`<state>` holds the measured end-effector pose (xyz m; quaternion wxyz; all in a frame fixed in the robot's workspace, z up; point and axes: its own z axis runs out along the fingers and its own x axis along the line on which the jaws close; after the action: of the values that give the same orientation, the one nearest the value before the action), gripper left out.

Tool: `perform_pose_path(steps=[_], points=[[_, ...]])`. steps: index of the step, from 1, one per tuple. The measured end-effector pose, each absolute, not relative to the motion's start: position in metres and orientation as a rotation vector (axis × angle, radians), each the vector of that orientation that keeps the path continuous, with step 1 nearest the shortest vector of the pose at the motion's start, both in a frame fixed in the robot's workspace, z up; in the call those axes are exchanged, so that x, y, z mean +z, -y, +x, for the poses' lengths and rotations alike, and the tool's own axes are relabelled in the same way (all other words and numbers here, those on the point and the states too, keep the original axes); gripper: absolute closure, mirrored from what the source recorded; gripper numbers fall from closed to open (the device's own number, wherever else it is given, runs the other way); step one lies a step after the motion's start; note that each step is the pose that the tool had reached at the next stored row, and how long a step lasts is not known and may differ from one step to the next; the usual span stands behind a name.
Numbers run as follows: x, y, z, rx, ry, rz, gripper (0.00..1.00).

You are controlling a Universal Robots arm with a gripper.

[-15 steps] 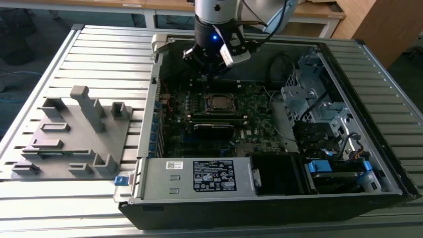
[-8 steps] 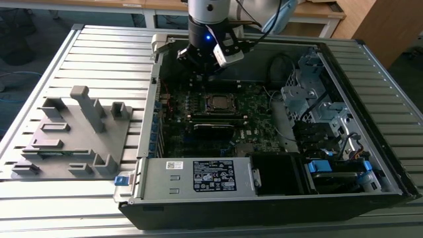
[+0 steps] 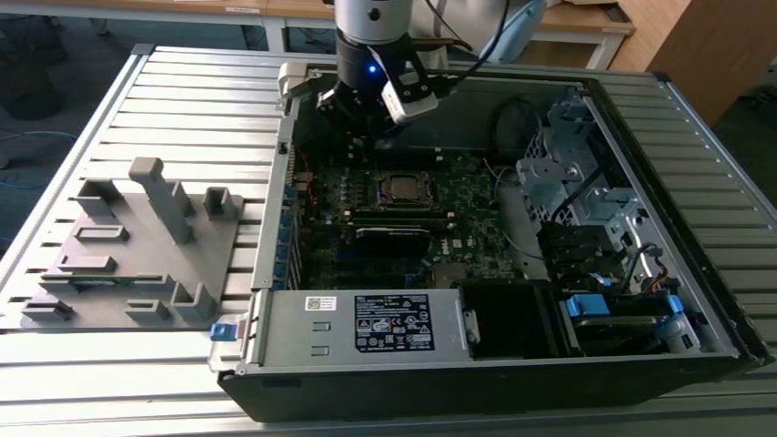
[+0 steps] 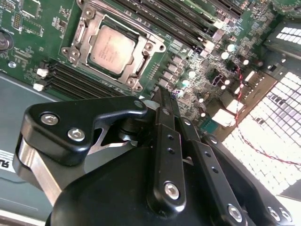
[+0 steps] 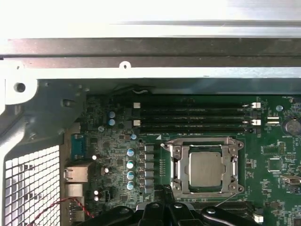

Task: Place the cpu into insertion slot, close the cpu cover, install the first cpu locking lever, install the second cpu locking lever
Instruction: 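Install the first cpu locking lever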

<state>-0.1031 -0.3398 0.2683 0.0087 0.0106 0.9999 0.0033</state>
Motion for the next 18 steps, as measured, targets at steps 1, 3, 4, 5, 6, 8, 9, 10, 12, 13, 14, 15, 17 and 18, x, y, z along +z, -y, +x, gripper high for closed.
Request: perform_pose_path(steps=[1,3,4,5,6,8,9,10,12,13,14,15,17,18], points=[[0.2682,0.3398,-0.1038,0.010,-3.124,0.033,0.90],[0.2682,0.3398,-0.1058,0.011,-3.124,0.033,0.90],[0.2681,0.3398,-0.1068,0.014,-3.124,0.033,0.90],[0.2681,0.3398,-0.1075,0.021,-3.124,0.033,0.90],[0.2681,0.3398,-0.1082,0.030,-3.124,0.033,0.90],[0.2681,0.3399,-0.1095,0.050,-3.124,0.033,0.90],[0.2680,0.3399,-0.1103,0.059,-3.124,0.034,0.90],[0.2680,0.3399,-0.1109,0.067,-3.124,0.034,0.90],[0.2672,0.3399,-0.1116,0.089,-3.123,0.034,0.90],[0.2667,0.3399,-0.1118,0.103,-3.123,0.034,0.90],[0.2662,0.3399,-0.1118,0.120,-3.123,0.034,0.90],[0.2658,0.3399,-0.1119,0.139,-3.122,0.034,0.90],[0.2652,0.3399,-0.1118,0.185,-3.120,0.035,0.90],[0.2649,0.3399,-0.1118,0.208,-3.119,0.035,0.90]])
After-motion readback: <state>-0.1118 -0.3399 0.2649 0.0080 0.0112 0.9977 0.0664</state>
